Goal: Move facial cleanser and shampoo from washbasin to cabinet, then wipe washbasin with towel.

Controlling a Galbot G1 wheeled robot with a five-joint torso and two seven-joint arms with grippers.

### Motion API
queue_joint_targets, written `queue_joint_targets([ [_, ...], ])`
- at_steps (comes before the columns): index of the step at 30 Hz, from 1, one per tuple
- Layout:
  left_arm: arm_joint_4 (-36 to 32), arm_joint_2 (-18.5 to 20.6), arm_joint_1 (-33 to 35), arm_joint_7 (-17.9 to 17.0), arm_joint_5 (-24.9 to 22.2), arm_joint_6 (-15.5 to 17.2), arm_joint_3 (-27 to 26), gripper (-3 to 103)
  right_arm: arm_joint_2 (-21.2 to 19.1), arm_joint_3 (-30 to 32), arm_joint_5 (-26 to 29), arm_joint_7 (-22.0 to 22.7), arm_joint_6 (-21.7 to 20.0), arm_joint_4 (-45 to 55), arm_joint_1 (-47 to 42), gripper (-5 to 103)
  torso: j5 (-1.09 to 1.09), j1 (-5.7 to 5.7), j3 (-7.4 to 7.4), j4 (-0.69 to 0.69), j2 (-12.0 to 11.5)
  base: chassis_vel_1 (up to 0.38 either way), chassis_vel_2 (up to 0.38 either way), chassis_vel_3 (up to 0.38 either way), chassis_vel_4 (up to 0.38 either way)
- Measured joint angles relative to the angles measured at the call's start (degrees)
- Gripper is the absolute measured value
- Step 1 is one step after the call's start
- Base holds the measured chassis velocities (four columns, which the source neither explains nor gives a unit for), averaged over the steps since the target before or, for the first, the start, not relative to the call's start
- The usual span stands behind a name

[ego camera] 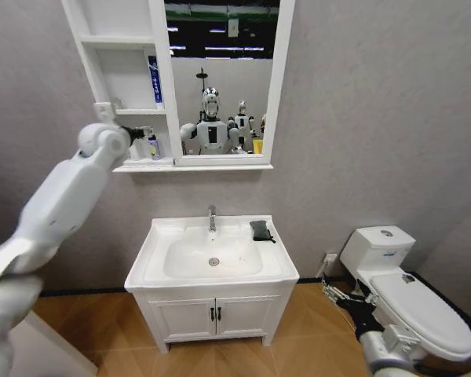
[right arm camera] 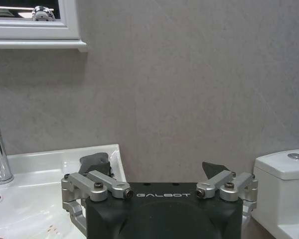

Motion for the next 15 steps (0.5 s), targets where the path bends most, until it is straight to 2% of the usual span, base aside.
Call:
queue_joint_targets([
  [1,-4.99,3.41,7.04,0.16,0.45,-1.19,-4.61,100,0.0,-0.3,-0.23,-0.08,-0.12,0.04,0.1,100,0.03,0.0,0.0,-0.05,0.0,0.0,0.0,0.0,0.0],
  [2,-7.3,5.02,11.02,0.61,1.27,-2.09,-7.46,100,0.0,-0.42,-0.33,-0.08,-0.18,0.06,0.09,100,0.02,0.0,0.0,-0.06,0.0,0.0,0.0,0.0,0.0],
  [3,-7.3,5.02,11.02,0.61,1.27,-2.09,-7.46,100,0.0,-0.42,-0.33,-0.08,-0.18,0.06,0.09,100,0.02,0.0,0.0,-0.06,0.0,0.0,0.0,0.0,0.0],
  [4,-12.55,7.75,23.18,1.71,3.49,-4.53,-15.38,100,0.48,-0.3,-1.13,-0.17,-0.16,0.49,-0.38,100,0.06,-0.01,-0.01,0.02,0.0,0.0,0.0,0.0,0.0],
  [5,-14.44,8.02,28.94,1.86,4.41,-5.61,-18.5,100,1.12,0.24,-1.69,-0.23,0.09,0.84,-1.19,100,0.07,0.0,-0.01,0.01,0.0,0.0,0.0,0.0,0.0],
  [6,-14.44,8.02,28.94,1.86,4.41,-5.61,-18.5,100,1.12,0.24,-1.69,-0.23,0.09,0.84,-1.19,100,0.07,0.0,-0.01,0.01,0.0,0.0,0.0,0.0,0.0],
  [7,-17.77,6.91,36.56,2.13,5.47,-6.11,-22.79,100,2.39,1.2,-2.43,-0.24,0.83,1.68,-2.77,100,0.01,0.0,0.0,-0.1,0.0,0.0,0.0,0.0,0.0],
  [8,-22.62,4.12,47.48,3.83,8.37,-6.57,-30.69,100,2.46,1.37,-2.71,0.12,0.88,2.18,-2.83,100,0.02,0.01,0.01,-0.17,0.0,0.0,0.0,0.0,0.0],
  [9,-22.62,4.12,47.48,3.83,8.37,-6.57,-30.69,100,2.46,1.37,-2.71,0.12,0.88,2.18,-2.83,100,0.02,0.01,0.01,-0.17,0.0,0.0,0.0,0.0,0.0],
  [10,-25.03,1.8,54.25,6.02,11.61,-7.13,-35.71,100,2.13,1.19,-2.87,0.41,0.65,2.3,-2.46,100,0.07,0.02,0.01,-0.17,0.0,-0.054,-0.047,-0.017,-0.058],
  [11,-27.47,-2.17,63.81,9.9,17.56,-9.01,-41.56,100,1.5,0.61,-2.9,0.63,0.04,2.65,-1.89,100,0.09,0.02,0.0,-0.11,0.0,0.0,0.0,0.0,0.0],
  [12,-27.47,-2.17,63.81,9.9,17.56,-9.01,-41.56,100,1.5,0.61,-2.9,0.63,0.04,2.65,-1.89,100,0.09,0.02,0.0,-0.11,0.0,0.0,0.0,0.0,0.0],
  [14,-30.85,-12.19,79.28,17.23,28.79,-13.13,-48.99,100,0.54,-0.04,-2.53,0.83,-1.1,3.98,-1.51,100,0.04,0.03,0.01,-0.02,-0.01,0.0,0.0,0.0,0.0],
  [15,-30.85,-12.19,79.28,17.23,28.79,-13.13,-48.99,100,0.54,-0.04,-2.53,0.83,-1.1,3.98,-1.51,100,0.04,0.03,0.01,-0.02,-0.01,0.0,0.0,0.0,0.0],
])
